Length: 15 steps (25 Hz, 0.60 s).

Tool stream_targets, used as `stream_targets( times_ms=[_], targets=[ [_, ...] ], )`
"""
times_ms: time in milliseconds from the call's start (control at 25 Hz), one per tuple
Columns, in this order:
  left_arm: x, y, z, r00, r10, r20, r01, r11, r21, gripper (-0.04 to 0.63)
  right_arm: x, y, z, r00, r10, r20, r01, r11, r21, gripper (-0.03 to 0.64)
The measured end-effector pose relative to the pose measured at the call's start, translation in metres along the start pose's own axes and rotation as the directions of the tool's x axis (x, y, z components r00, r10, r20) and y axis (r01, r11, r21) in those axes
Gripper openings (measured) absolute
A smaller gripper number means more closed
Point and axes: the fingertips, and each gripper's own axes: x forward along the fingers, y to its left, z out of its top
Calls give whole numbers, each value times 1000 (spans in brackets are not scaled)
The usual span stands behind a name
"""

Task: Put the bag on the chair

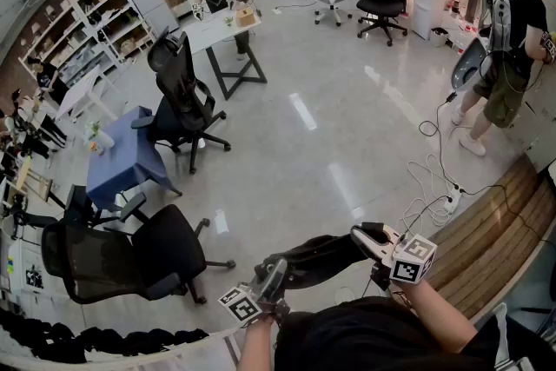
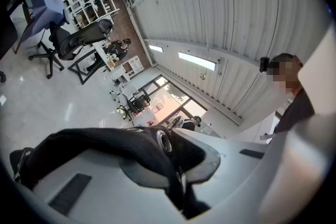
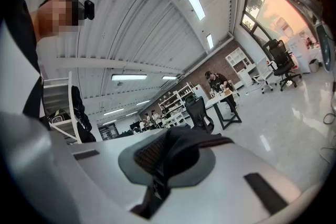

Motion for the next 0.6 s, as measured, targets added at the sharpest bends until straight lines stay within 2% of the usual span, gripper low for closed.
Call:
stream_targets(
  times_ms=[320,600],
  targets=[
    [10,-15,-5,1000,15,19,-15,1000,1,34,-15,1,10,999,39,-9,-39,998,40,9],
    [13,-12,17,998,19,54,-20,1000,14,34,3,3,19,996,83,-33,-83,997,-9,9]
  ],
)
